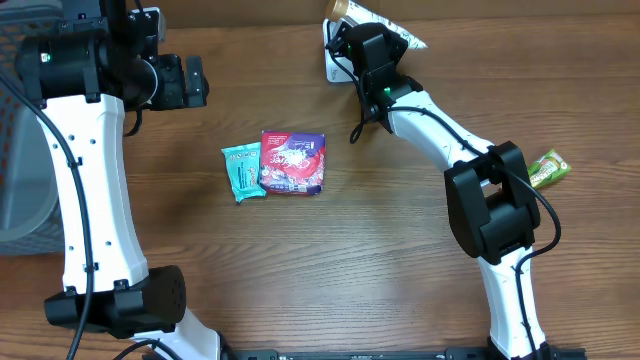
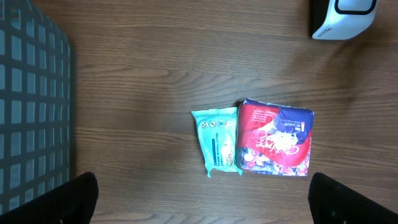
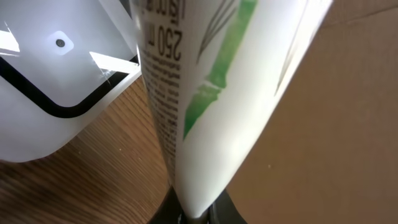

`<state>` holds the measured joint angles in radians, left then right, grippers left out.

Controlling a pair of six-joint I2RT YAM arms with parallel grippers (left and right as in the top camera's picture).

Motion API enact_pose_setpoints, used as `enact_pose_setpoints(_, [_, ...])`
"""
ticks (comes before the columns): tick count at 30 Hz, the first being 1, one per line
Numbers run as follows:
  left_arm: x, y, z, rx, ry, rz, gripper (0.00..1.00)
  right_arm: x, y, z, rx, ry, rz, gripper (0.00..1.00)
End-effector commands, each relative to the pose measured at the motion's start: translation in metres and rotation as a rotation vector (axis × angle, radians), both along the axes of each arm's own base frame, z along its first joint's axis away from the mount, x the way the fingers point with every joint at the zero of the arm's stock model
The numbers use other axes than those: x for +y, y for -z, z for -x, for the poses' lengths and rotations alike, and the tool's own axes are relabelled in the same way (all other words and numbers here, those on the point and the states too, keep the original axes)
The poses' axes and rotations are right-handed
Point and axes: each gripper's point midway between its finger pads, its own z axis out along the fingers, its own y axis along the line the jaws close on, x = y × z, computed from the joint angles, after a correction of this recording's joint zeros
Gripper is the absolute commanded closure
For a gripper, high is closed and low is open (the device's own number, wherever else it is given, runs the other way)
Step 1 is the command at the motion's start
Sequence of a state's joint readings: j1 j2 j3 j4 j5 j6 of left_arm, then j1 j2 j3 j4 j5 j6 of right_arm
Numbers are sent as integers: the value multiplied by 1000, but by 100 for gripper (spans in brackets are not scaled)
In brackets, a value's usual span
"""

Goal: Scan the item barcode
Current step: 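Hold the white-gold tube barcode against the scanner face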

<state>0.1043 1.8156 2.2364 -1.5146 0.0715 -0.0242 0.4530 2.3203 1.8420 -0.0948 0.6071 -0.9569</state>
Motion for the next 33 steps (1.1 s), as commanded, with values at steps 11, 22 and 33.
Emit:
enact_pose_setpoints(11, [0,2,-2,3,-4,2,0,-1,-16,-21,-109,-21,21,96])
enact_pose_setpoints(22, [0,2,-2,3,-4,2,0,-7,-5,-19,-86,13,52,96])
enact_pose_setpoints(33, [0,2,-2,3,-4,2,0,-6,-7,-10,-77,47,150,96])
